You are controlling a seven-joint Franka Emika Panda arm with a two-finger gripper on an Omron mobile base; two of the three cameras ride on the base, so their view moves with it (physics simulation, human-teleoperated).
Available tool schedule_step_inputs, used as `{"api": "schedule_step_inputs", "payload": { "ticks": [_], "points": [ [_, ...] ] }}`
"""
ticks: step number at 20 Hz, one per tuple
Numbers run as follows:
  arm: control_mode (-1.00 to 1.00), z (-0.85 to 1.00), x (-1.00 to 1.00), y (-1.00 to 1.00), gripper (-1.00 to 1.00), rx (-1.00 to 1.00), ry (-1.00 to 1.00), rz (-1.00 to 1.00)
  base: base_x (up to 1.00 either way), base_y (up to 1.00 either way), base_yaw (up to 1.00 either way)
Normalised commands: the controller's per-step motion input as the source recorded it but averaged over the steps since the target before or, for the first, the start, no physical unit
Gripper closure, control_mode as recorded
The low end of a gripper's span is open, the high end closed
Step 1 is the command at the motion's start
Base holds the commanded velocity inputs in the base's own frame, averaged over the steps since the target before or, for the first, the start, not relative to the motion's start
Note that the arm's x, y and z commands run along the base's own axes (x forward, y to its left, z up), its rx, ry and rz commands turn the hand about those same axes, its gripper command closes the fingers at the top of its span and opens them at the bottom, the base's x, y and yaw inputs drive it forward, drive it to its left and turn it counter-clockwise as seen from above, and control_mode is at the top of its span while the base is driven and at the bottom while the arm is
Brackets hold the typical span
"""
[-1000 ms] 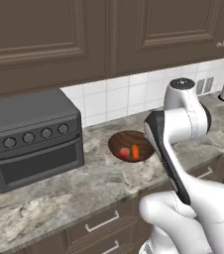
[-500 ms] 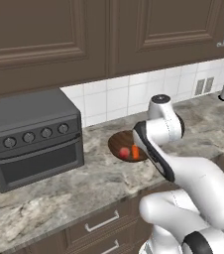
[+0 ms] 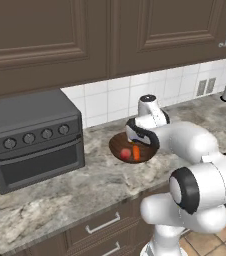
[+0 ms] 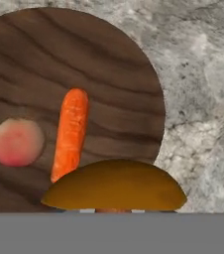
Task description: Take the peach, carrot, and mushroom from the freezer and place them in the bowl on the counter.
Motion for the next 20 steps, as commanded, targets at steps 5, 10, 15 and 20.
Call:
{"api": "schedule_step_inputs", "payload": {
  "ticks": [5, 10, 15, 20],
  "points": [
    [-1.0, -0.36, 0.97, 0.0, 1.0, -0.06, 0.01, 0.0, 0.0, 0.0, 0.0],
    [-1.0, -0.69, 0.57, 0.0, 1.0, -0.09, 0.0, 0.0, 0.0, 0.0, 0.0],
    [-1.0, -0.28, 0.15, 0.0, -1.0, -0.03, 0.0, 0.0, 0.0, 0.0, 0.0],
    [-1.0, 0.07, -0.03, 0.0, -1.0, 0.0, 0.0, 0.0, 0.0, 0.0, 0.0]
  ]
}}
